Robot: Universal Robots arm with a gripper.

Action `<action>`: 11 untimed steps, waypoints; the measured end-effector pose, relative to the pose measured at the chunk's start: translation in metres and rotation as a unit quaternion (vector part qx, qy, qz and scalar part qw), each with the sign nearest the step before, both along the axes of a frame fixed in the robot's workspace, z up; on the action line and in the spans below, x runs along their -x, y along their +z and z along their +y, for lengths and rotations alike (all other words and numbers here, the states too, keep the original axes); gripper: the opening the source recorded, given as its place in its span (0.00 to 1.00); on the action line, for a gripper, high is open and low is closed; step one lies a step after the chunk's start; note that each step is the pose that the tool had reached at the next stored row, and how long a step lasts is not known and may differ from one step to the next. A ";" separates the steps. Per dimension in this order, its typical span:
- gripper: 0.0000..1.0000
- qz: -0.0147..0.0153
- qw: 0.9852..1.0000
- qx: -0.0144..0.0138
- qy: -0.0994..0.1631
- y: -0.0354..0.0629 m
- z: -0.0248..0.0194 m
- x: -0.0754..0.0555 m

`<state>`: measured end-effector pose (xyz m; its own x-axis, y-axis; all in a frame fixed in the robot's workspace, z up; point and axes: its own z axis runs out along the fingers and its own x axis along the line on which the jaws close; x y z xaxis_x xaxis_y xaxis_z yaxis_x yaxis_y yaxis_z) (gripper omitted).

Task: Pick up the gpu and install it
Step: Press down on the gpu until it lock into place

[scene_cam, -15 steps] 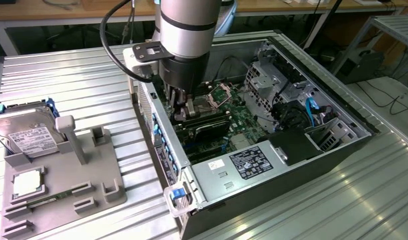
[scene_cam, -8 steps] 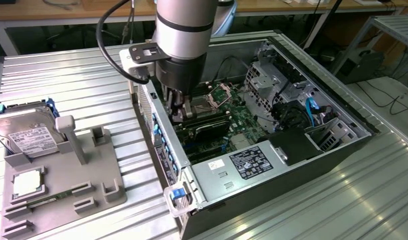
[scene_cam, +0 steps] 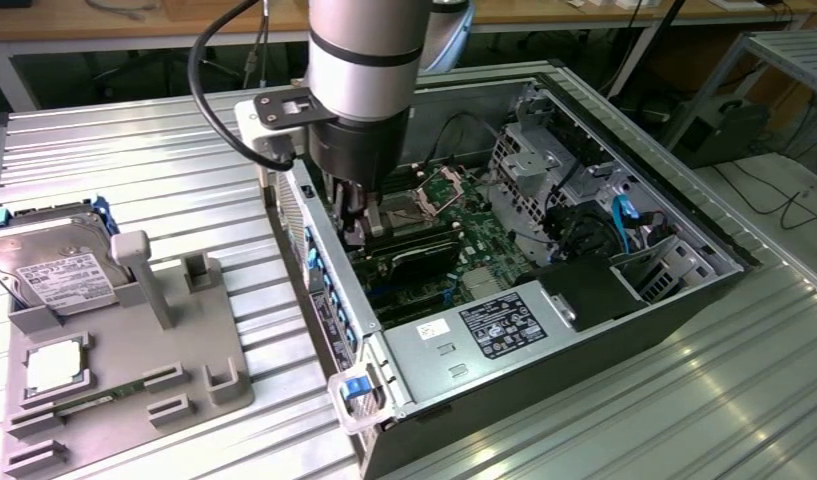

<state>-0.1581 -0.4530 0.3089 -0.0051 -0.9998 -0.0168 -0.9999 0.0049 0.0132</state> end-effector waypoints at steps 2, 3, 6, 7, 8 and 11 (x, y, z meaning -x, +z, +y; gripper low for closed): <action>0.11 0.000 1.000 0.000 0.000 -0.0002 0.0000 0.001; 0.11 0.000 1.000 0.000 0.000 -0.0002 0.0000 0.001; 0.11 0.004 1.000 -0.001 0.000 -0.0001 0.0000 0.001; 0.11 0.005 1.000 -0.002 0.000 -0.0002 0.0000 0.001; 0.11 0.008 1.000 -0.002 0.000 -0.0002 0.0000 0.001; 0.11 0.013 1.000 -0.002 0.000 -0.0001 0.0000 0.001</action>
<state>-0.1589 -0.4530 0.3088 -0.0057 -0.9998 -0.0213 -0.9992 0.0049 0.0389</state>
